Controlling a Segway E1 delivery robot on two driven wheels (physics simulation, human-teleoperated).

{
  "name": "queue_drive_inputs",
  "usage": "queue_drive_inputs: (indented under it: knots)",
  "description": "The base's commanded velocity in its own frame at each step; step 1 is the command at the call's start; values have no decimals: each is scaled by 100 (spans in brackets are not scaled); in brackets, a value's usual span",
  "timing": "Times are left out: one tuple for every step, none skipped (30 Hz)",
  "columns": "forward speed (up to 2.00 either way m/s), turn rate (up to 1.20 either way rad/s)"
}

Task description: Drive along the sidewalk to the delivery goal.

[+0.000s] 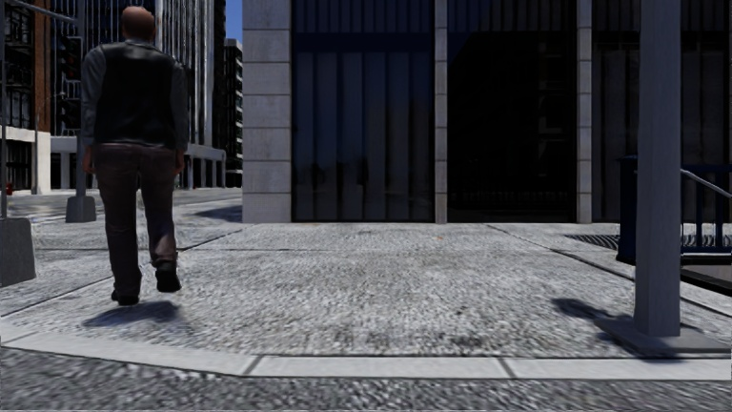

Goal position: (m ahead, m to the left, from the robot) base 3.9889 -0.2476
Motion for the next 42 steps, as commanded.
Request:
queue_drive_inputs:
  knots:
    - [186,-27]
    - [186,-27]
    - [180,-27]
    - [173,-27]
    - [170,-27]
    - [170,-27]
    - [165,-27]
    - [161,-27]
    - [158,-28]
    - [158,-28]
    - [155,-28]
    - [153,-28]
    - [151,-28]
    - [151,-28]
    - [146,-28]
    - [140,-16]
    - [140,-16]
    - [135,0]
    - [131,0]
    - [127,0]
    - [127,0]
    - [124,0]
    - [123,0]
    - [122,0]
    - [122,0]
    - [121,0]
    - [121,0]
    - [121,0]
    - [121,0]
    - [121,0]
    - [121,0]
    - [122,0]
    - [122,0]
    - [125,0]
    - [130,0]
    - [133,0]
    - [133,0]
    - [135,0]
    - [135,0]
    - [136,0]
    - [140,0]
    - [140,0]
